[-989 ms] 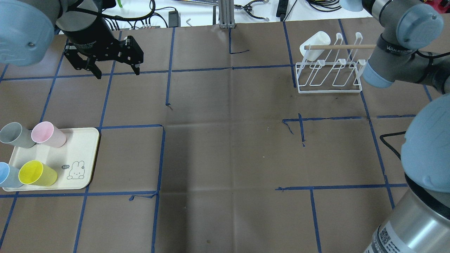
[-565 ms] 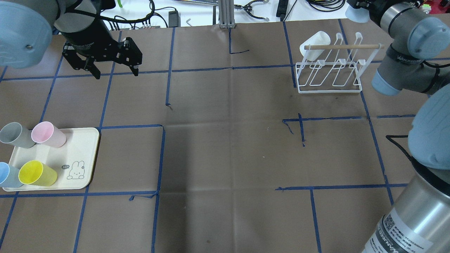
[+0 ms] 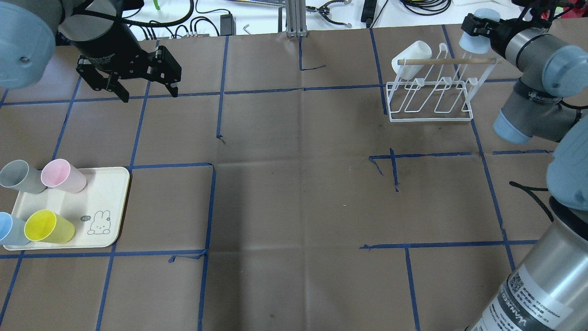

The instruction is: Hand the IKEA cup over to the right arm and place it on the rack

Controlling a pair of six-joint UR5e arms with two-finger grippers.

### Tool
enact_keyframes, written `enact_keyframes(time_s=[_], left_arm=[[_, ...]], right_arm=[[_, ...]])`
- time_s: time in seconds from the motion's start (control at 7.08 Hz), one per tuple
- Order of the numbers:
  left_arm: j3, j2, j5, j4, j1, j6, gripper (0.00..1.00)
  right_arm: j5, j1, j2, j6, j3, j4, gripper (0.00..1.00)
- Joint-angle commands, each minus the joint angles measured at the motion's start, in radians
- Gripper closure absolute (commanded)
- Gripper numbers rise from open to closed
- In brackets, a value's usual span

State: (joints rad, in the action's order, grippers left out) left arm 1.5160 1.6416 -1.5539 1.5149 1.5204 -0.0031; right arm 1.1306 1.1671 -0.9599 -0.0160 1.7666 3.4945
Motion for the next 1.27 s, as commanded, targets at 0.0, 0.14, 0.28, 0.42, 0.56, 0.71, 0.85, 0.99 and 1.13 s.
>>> enact_keyframes(time_s=[0.0,0.14,0.28,0.42,0.56,0.71,0.85,0.99,1.13], left_arm=[[0.001,0.0,0.0,0.001,0.0,0.002,0.01],[0.001,0.0,-0.002,0.002,0.0,0.005,0.01],[0.001,0.0,-0.002,0.002,0.0,0.005,0.01],[0.006,0.0,-0.002,0.002,0.0,0.005,0.01],[0.009,-0.003,-0.002,0.001,0.0,0.005,0.01],[0.009,-0.005,-0.002,0.001,0.0,0.005,0.01],[0.009,-0.005,-0.002,0.001,0.0,0.005,0.01],[0.009,-0.005,-0.002,0.001,-0.002,0.005,0.01],[0.009,-0.003,-0.002,0.001,0.0,0.005,0.01]], right_arm=[[0.0,0.002,0.006,-0.002,0.02,0.006,0.9],[0.017,0.003,0.006,-0.008,0.022,0.005,0.32],[0.023,0.006,0.009,-0.01,0.021,0.003,0.0],[0.02,0.008,0.007,-0.007,0.019,0.002,0.0],[0.021,0.009,0.001,-0.01,0.017,0.0,0.0],[0.02,0.013,-0.006,-0.004,0.014,-0.008,0.0],[0.02,0.032,-0.031,-0.002,0.016,-0.009,0.0],[0.02,0.036,-0.075,-0.001,0.019,-0.044,0.0],[0.017,0.054,-0.118,-0.004,0.013,-0.19,0.0]])
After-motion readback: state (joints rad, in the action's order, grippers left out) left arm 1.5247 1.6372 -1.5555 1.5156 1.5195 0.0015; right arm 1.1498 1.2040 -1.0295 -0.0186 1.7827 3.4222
